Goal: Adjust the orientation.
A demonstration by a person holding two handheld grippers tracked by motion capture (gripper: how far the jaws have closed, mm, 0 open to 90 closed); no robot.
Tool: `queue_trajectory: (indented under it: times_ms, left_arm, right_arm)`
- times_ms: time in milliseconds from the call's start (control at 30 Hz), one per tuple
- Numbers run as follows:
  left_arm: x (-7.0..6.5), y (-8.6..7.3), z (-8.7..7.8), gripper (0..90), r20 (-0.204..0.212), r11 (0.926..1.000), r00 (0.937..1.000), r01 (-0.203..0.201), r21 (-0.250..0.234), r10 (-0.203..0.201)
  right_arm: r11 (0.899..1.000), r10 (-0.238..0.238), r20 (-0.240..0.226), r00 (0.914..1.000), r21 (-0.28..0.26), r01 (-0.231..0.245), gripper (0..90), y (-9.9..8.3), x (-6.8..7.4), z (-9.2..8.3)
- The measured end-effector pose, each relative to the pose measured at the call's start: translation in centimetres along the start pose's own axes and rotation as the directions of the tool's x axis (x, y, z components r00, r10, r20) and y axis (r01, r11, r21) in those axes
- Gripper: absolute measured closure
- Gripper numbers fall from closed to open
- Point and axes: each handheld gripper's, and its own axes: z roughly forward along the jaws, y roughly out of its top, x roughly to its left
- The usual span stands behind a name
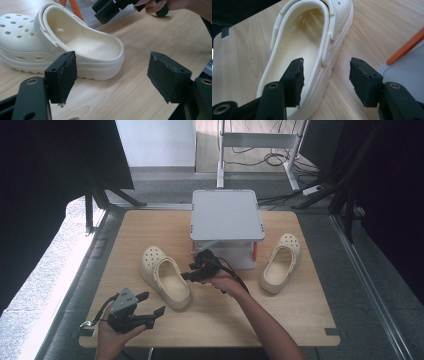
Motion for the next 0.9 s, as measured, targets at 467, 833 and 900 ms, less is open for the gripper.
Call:
queue_trajectory:
  times_ms: [467,833,900]
  left_arm:
    - [0.0,0.0,-0.1,24.0,0.000,1.0000,1.0000,0.000,-0.003,0.000]
    - [0.1,0.0,-0.2,24.0,0.001,1.0000,1.0000,-0.001,-0.004,0.001]
    - [0.1,0.0,-0.2,24.0,0.001,1.0000,1.0000,-0.001,-0.005,0.001]
  right_arm:
    - [1.000,0.003,0.007,1.0000,-0.009,-0.002,47.8,0.9,-0.5,1.7]
    - [1.000,0.002,0.019,0.9998,0.020,-0.002,48.9,2.2,-0.2,3.3]
    - [0.999,-0.005,0.024,0.9997,0.035,0.004,49.2,2.6,-0.1,3.6]
